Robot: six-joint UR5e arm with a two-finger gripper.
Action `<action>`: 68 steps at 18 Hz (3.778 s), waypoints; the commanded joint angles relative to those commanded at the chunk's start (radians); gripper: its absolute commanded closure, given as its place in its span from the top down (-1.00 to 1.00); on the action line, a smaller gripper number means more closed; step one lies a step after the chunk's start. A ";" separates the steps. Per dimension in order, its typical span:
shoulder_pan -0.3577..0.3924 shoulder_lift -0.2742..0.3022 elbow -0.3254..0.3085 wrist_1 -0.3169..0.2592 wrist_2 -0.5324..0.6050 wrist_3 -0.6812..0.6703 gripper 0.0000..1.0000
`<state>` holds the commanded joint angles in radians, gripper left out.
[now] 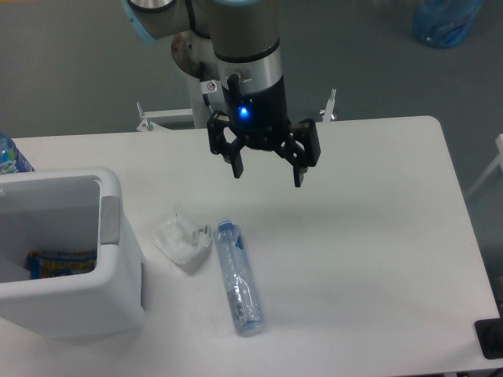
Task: Place the trash in the trash can
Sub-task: 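Move the open gripper over the crumpled white tissue and lower it, then close the gripper on the crumpled white tissue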
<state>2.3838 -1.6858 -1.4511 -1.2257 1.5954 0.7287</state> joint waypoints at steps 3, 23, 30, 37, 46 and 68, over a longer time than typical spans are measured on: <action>-0.003 0.006 -0.011 0.003 0.015 0.000 1.00; -0.077 0.020 -0.267 0.086 0.009 -0.009 1.00; -0.161 -0.069 -0.281 0.087 -0.011 -0.002 1.00; -0.175 -0.144 -0.320 0.175 -0.087 0.061 1.00; -0.206 -0.136 -0.420 0.227 -0.078 0.048 1.00; -0.212 -0.170 -0.465 0.242 -0.081 -0.262 1.00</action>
<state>2.1721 -1.8561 -1.9159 -0.9833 1.5140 0.4663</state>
